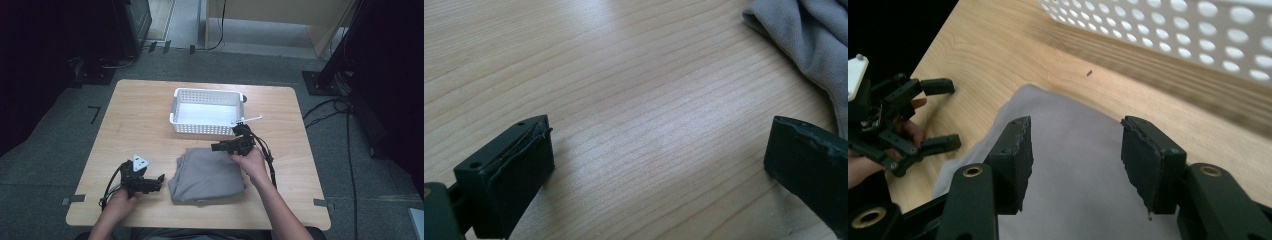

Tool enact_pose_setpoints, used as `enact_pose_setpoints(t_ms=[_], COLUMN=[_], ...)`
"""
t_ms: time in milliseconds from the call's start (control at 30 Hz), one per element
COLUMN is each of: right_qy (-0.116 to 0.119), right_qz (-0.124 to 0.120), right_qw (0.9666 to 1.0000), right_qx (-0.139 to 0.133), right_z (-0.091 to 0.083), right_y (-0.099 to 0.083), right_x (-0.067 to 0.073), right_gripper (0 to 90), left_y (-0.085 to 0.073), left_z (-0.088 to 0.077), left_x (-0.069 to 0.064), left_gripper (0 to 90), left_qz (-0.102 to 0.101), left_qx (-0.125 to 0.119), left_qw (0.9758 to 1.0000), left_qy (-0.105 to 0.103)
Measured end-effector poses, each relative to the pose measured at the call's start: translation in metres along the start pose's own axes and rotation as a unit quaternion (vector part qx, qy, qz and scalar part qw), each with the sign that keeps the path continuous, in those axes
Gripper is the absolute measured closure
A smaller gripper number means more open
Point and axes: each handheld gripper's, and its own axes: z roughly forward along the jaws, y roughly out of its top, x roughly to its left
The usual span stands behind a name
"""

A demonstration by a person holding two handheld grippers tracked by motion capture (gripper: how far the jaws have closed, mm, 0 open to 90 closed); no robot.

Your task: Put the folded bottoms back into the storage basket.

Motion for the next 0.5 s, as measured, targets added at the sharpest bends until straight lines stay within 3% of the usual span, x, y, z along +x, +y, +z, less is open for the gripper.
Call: enact_pose_setpoints(t_ms=[500], right_qy=[-0.015], right_qz=[0.03], right_qw=[0.9994], right_qx=[-0.002], right_z=[-0.031], right_y=[-0.033], right_x=[-0.011], right_gripper=[43.4], left_y=[0.0], left_z=[0.0], left_x=[0.0], left_gripper=[0.0], left_qz=[0.0], left_qx=[0.0], left_qw=[1.0], left_qy=[0.0])
